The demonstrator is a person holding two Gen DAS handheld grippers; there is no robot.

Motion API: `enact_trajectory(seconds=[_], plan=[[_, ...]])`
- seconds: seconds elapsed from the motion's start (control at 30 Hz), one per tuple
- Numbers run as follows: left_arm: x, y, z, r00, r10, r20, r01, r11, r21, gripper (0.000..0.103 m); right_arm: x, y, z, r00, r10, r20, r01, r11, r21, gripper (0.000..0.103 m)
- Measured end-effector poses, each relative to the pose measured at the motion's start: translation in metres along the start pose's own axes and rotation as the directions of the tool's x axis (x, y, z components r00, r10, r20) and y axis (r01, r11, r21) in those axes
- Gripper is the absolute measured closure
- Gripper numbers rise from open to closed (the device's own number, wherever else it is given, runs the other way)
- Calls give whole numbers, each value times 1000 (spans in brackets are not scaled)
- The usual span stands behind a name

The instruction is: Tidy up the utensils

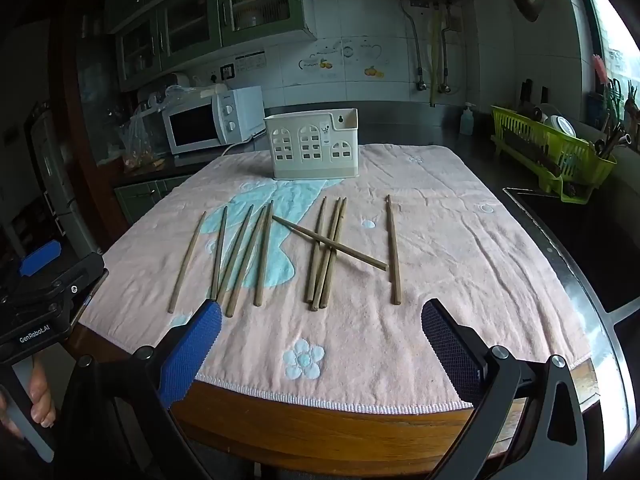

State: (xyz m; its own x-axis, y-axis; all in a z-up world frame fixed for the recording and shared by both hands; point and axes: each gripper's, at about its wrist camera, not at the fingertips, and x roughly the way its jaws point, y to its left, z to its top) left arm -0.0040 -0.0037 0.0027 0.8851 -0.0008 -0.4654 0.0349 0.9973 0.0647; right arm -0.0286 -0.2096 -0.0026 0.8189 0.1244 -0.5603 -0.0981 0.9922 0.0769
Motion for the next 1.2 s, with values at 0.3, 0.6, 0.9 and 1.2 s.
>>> enact_trajectory(seconds=[0.3, 0.6, 0.9, 1.2], plan=[[1, -1, 1, 1000, -2, -3, 2, 1000, 2, 5, 0, 1, 0, 1000, 0, -4, 0, 1000, -1, 6], [3, 2, 4, 1000, -1, -3, 1, 1000, 7, 5, 3, 2, 1, 1000, 4, -4, -4, 1000, -2, 6], [2, -3, 1, 1000, 1, -3, -1, 1000, 5, 5, 4, 1, 1, 1000, 5, -5, -5, 1000, -1, 6], [3, -2, 1, 1000, 1, -5, -1, 1000, 8, 5, 6, 1, 2, 1000, 5, -7, -5, 1000, -1, 6]])
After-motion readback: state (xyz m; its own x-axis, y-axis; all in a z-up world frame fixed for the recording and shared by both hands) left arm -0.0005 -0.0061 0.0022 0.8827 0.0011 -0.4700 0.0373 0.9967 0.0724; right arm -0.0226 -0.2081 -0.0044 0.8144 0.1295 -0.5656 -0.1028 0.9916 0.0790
